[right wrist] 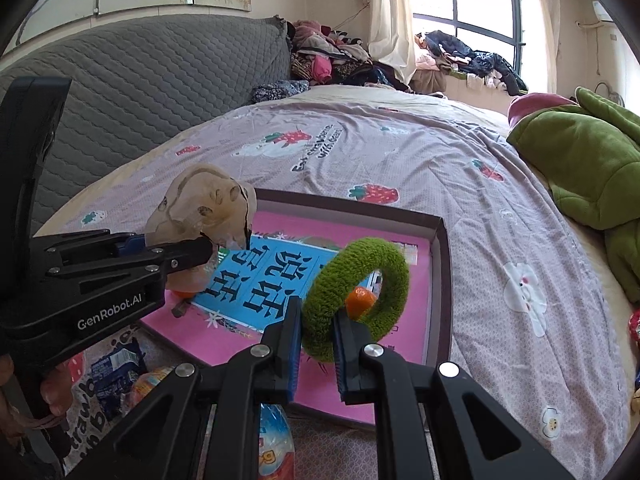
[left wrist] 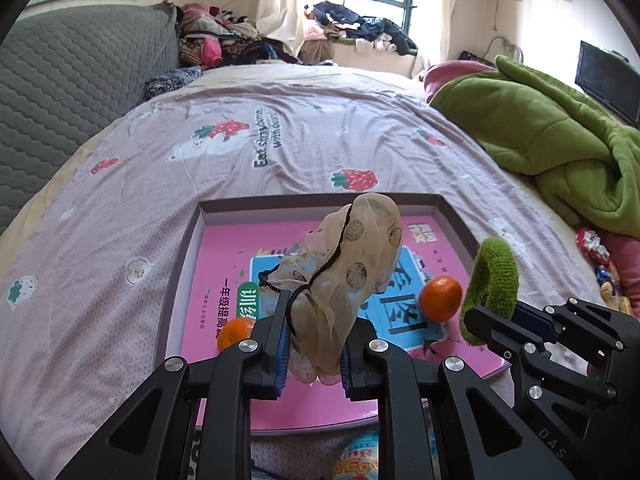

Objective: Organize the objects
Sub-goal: 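Lower the green ring onto the book and open the right gripper while the left releases the sponge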

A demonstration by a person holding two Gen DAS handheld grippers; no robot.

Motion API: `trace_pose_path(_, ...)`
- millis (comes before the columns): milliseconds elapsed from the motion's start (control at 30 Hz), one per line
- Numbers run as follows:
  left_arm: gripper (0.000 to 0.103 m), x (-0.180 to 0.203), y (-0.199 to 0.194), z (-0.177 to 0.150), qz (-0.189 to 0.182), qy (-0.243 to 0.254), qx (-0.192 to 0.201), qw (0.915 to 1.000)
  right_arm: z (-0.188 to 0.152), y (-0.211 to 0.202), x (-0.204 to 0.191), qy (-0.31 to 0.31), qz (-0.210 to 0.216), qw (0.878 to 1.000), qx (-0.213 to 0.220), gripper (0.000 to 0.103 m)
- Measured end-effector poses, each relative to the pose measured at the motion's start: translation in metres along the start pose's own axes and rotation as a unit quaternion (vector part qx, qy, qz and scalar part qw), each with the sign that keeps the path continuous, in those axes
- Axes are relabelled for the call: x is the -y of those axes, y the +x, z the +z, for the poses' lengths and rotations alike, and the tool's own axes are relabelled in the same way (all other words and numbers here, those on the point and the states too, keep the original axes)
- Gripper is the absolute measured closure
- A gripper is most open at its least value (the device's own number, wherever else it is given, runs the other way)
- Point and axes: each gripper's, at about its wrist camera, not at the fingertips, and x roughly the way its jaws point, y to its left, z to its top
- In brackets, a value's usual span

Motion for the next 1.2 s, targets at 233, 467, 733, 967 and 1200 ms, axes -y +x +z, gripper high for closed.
trace_pose_path(233, 0.083, 0.0, 0.019, -0.006, 0.002, 0.002, -0.025, 0.9997, -0.007, 0.016, 0.003, 0.007, 0.008, 1.0, -0.021, 0.089)
trace_pose_path(467, 0.082, 0.004, 0.031, -0.013, -0.003, 0.007, -0.047, 0.9988, -0.014, 0.026, 0.002, 0.01, 0.011, 0.999, -0.037, 0.089)
trace_pose_path(733, 0.075, 0.005, 0.046, -0.02, -0.003, 0.011, -0.077, 0.9969, -0.016, 0.029, 0.003, 0.017, 0.009, 0.999, -0.043, 0.089)
trace_pose_path(967, 0.064, 0.005, 0.044, -0.02, 0.0, 0.009, -0.088, 0.9961, -0.014, 0.029, 0.005, 0.02, 0.001, 0.999, -0.046, 0.085)
trace_pose_path(1200, 0.051, 0.003, 0.033, -0.017, 0.001, 0.002, -0.087, 0.9962, -0.01, 0.024, 0.005, 0.026, 0.001, 0.999, -0.04, 0.059)
